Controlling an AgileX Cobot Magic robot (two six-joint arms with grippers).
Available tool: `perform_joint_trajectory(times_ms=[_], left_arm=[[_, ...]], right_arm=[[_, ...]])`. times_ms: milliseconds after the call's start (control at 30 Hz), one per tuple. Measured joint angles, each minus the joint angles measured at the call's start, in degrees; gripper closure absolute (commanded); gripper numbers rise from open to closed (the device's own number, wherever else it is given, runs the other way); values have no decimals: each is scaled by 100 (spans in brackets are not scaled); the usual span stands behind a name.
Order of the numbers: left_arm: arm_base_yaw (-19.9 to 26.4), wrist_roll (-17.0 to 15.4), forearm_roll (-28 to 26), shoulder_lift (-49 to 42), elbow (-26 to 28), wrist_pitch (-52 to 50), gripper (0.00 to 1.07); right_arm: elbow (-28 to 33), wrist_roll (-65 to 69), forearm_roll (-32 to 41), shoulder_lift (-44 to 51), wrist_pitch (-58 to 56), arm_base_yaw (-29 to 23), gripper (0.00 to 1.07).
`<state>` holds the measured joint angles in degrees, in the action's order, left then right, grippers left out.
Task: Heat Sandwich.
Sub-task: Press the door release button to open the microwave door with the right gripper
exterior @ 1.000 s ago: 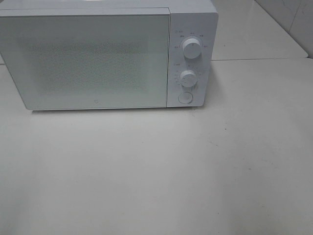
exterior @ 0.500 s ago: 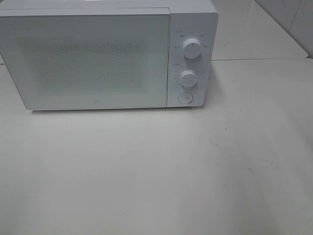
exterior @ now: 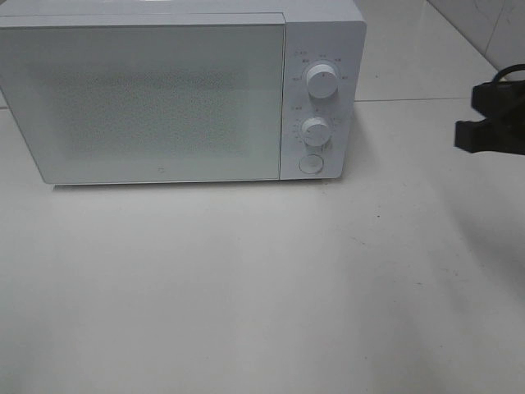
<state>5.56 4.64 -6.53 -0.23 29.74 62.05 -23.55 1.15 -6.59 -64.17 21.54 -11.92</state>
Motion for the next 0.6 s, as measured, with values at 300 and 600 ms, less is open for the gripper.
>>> perform_joint_trajectory(times_ms=[300,600], left_arm=[[0,0,0,0,0,0,28],[0,0,0,0,0,0,28]], right_arm=[[-6,0,699,-1536,1415,-974,107],[-29,11,1862,-3002,2773,-1868,107]])
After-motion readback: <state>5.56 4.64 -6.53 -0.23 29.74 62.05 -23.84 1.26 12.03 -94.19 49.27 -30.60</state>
